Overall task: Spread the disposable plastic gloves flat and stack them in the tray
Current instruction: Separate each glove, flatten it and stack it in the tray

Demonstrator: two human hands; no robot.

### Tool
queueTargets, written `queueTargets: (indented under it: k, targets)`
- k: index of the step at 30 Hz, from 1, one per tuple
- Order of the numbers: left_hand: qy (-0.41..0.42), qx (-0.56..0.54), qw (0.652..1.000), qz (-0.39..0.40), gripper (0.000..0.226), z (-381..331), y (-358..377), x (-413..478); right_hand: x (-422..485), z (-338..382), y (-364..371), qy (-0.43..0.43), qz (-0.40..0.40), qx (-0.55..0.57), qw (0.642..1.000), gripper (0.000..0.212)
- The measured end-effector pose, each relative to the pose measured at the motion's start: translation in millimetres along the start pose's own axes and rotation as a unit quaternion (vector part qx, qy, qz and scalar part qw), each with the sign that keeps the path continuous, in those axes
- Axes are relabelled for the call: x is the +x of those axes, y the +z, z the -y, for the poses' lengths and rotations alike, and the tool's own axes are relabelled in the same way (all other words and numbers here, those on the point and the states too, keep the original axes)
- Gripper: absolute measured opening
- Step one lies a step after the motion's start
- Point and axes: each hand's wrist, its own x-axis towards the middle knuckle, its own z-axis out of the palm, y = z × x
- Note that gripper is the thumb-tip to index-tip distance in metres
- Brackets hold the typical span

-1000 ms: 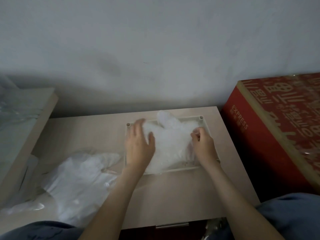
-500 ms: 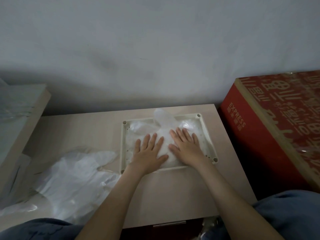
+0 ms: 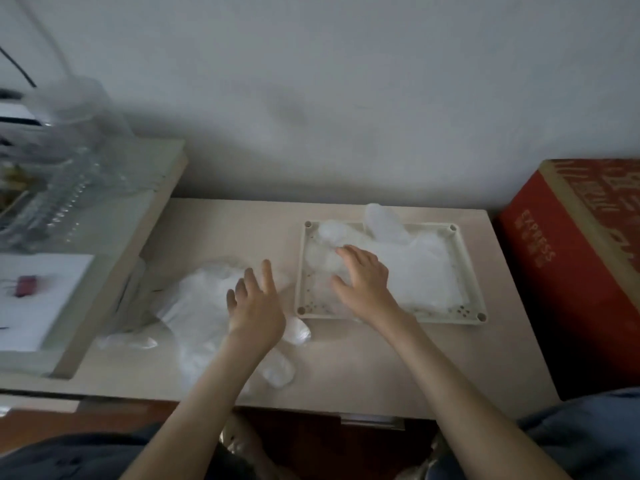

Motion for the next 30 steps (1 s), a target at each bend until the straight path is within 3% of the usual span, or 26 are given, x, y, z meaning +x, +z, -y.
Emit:
queueTargets:
  k: [4, 13, 18, 22, 26, 30]
  targets:
    - [-0.018, 0.033, 0.995, 0.089, 0.090, 32.6, 0.9, -18.3, -1.6, 44.6, 28.3, -0.043, 0.020, 0.000, 0.999, 0.046]
    - [0.037, 0.104, 0.992, 0.061, 0.037, 58.9, 4.4, -25.0, -16.2, 68.7, 54.1, -0.049, 0.059, -0.016, 0.997, 0.043]
    - [0.052, 0.103, 0.993, 0.029, 0.027, 60.7, -6.1, -24.1, -16.8, 67.1, 45.6, -0.034, 0.065, 0.023, 0.997, 0.040]
    - [0.042, 0.115, 0.991, 0.061, 0.030, 60.6, -15.1, -23.4, -16.4, 64.6, 38.7, -0.015, 0.067, 0.061, 0.996, 0.035]
    - [0.011, 0.073, 0.995, 0.065, 0.028, 60.6, -23.7, -23.6, -19.5, 62.9, 30.5, 0.008, 0.064, 0.126, 0.990, 0.030]
    - [-0.028, -0.065, 0.997, -0.032, 0.024, 60.6, -38.8, -23.4, -19.8, 62.5, 21.7, 0.017, 0.045, 0.208, 0.977, 0.029]
